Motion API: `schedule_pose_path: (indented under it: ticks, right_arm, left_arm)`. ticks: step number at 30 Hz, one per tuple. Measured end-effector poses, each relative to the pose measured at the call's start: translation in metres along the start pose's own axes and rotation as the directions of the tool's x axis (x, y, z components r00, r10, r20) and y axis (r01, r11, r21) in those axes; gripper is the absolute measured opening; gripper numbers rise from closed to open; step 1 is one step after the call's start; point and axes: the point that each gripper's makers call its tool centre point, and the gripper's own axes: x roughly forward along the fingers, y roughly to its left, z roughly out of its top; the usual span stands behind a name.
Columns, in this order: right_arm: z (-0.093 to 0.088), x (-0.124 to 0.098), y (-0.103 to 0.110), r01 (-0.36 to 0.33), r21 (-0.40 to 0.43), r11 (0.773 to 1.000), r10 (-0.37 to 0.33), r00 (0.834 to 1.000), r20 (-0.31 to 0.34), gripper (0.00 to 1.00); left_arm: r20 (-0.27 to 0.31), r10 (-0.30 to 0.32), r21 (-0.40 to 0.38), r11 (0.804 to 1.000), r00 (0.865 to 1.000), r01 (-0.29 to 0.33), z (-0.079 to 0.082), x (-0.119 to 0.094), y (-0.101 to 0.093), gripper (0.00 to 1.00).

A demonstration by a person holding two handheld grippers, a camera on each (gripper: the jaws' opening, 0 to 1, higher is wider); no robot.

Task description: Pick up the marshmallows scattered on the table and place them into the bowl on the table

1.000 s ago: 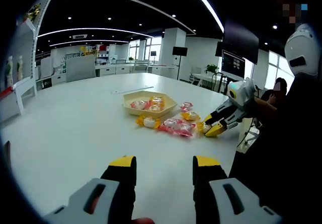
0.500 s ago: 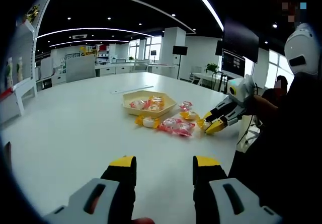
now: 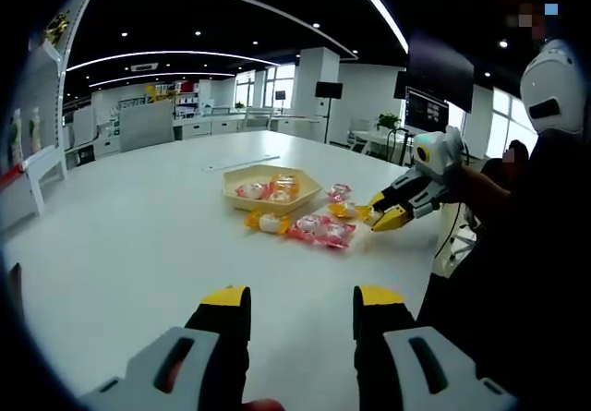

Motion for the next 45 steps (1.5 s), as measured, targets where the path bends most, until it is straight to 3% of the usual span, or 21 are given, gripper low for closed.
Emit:
schedule_pose_path:
  ticks: [45]
  right_arm:
    - [0.041, 0.001, -0.053, 0.058, -0.047, 0.997, -0.055, 0.997, 0.062, 0.22]
  left_arm:
    - [-0.011, 0.007, -0.003, 1.0, 1.0, -0.007, -0.002, -0.001, 0.0, 0.45]
